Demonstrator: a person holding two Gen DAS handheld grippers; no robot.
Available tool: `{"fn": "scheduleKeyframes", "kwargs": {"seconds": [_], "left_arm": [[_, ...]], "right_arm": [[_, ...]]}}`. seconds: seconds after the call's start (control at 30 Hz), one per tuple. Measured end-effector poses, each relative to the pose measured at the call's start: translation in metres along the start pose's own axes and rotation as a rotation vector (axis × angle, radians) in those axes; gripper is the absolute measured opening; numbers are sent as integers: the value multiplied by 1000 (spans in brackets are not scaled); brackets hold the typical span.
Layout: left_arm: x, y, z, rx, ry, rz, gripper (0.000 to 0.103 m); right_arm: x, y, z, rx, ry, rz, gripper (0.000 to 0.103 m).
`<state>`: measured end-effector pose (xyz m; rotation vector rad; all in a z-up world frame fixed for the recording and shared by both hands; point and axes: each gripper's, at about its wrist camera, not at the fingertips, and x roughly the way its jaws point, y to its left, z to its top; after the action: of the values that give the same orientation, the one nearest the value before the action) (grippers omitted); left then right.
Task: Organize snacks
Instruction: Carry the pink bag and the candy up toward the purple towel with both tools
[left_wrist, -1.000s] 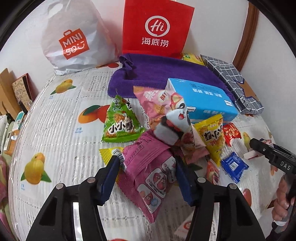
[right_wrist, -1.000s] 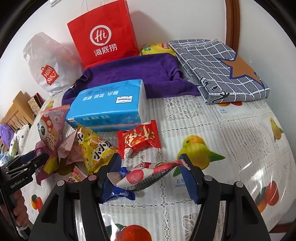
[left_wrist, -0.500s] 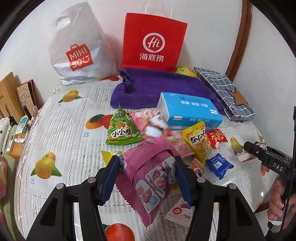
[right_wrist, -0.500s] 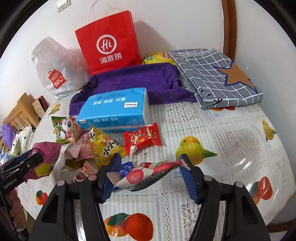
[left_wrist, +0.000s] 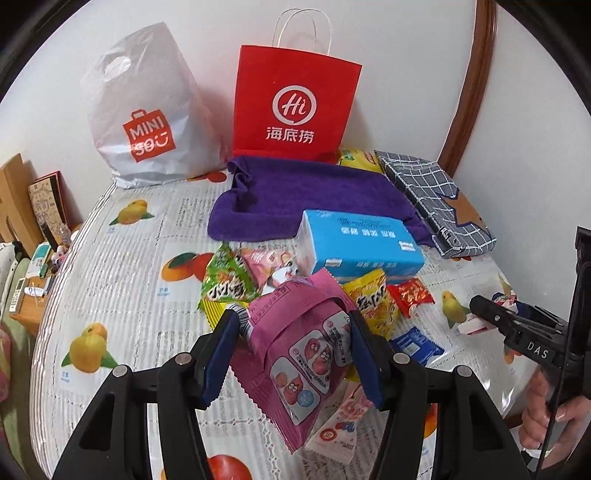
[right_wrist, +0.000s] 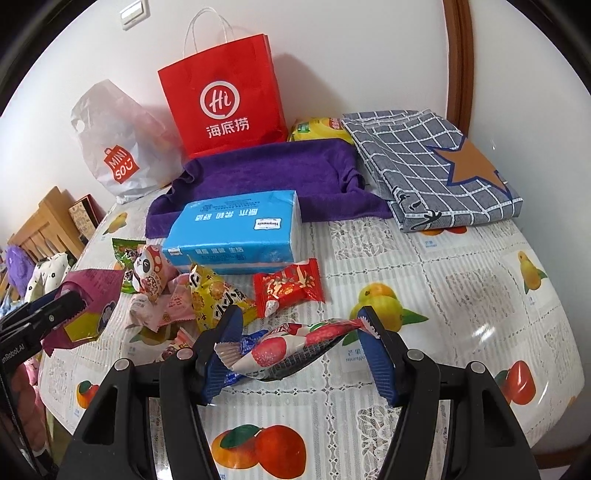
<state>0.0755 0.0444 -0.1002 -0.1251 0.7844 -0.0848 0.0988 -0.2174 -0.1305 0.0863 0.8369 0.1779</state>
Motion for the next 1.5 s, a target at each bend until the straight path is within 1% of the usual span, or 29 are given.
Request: {"fn": "scheduleKeyframes", "kwargs": {"seconds": [0.27,0.47,0.7,1.1,1.3,1.5], "left_arm": [[2,-7,27,-4,-17,-34,57],[9,-9,53,-10,-37,-36,57],[20,-9,82,-5,-48,-26,57],[48,-11,128,4,-45,-16,57],[65,-6,150,-4,-43,8,57],[91,-2,170,-3,-28,30,57]], "right_arm": [[0,9,24,-36,-15,11,62],[0,17,51,-70,-45,23,62],[10,18,85,-85,-66,54,62],[35,13,146,-96,-100,38,62],[50,14,180,-103,-122,43,62],[72,17,210,-116,-134,58,62]]}}
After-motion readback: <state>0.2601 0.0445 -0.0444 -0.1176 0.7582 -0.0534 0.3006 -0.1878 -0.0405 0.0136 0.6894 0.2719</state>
